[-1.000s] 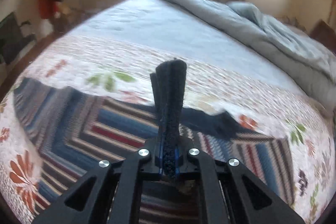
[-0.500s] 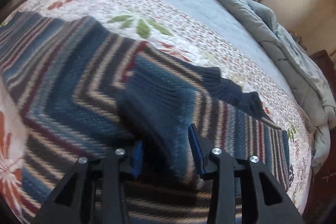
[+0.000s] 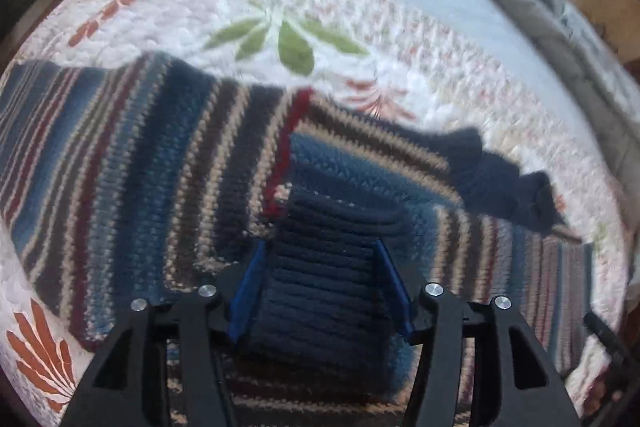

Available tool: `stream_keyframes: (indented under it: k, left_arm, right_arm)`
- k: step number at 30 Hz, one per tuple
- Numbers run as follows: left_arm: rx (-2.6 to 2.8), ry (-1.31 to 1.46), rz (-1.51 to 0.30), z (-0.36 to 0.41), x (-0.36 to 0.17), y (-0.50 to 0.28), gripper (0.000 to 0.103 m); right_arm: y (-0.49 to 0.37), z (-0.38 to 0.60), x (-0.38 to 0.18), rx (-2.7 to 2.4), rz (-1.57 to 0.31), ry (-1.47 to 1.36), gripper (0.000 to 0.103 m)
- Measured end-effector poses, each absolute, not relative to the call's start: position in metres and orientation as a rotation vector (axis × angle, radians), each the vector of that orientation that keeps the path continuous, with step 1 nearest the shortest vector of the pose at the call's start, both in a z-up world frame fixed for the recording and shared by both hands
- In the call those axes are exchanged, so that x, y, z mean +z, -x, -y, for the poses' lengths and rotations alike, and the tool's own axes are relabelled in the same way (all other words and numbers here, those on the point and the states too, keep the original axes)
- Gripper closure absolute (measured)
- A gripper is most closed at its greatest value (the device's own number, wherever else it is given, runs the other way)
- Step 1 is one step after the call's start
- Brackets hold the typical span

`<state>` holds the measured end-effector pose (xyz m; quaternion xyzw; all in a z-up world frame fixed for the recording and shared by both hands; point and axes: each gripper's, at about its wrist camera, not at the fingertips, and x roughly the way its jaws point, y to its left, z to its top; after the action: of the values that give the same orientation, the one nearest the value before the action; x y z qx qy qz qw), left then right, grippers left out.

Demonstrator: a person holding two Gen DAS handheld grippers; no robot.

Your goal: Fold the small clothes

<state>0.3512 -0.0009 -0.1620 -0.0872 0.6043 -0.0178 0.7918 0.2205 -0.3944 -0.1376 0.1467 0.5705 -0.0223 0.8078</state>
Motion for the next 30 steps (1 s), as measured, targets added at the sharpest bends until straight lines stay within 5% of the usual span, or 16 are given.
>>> stream_keyframes:
  k: [6,7,8,10,13,16,22,24,26,30]
  left_arm:
    - [-0.019,0.172,-1.239,0.01,-0.161,-0.345,0.045]
    - [-0.02,0.158,-1.239,0.013,-0.164,-0.346,0.045]
    - [-0.021,0.15,-1.232,0.015,-0.166,-0.346,0.045]
    - [-0.024,0.148,-1.213,0.017,-0.166,-0.348,0.054]
    - [-0.04,0.188,-1.184,0.022,-0.164,-0.354,0.075]
    - [-0.073,0.196,-1.162,0.032,-0.163,-0.36,0.077]
    - [-0.088,0.089,-1.129,0.053,-0.166,-0.359,0.073]
    - [-0.087,0.077,-1.124,0.049,-0.162,-0.355,0.066]
    - [-0.096,0.07,-1.116,0.044,-0.153,-0.346,0.063]
    - [-0.123,0.085,-1.124,0.031,-0.137,-0.32,0.051]
  right_arm:
    - [-0.261,0.395,-0.161,-0.071,-1.265,-0.298,0.035]
    - [-0.267,0.396,-0.163,-0.075,-1.264,-0.302,0.04]
    - [-0.27,0.397,-0.164,-0.07,-1.26,-0.313,0.061]
    - [-0.277,0.399,-0.164,-0.037,-1.259,-0.347,0.081]
    - [-0.275,0.401,-0.153,-0.016,-1.226,-0.333,0.089]
    - [-0.26,0.423,-0.14,-0.025,-1.142,-0.451,0.093]
    - [-0.248,0.449,-0.171,-0.084,-1.162,-0.552,0.088]
    - [-0.242,0.444,-0.162,-0.069,-1.132,-0.542,0.078]
    - [-0.23,0.441,-0.153,-0.078,-1.14,-0.495,0.049]
    - [-0.188,0.427,-0.14,0.016,-1.157,-0.499,0.049]
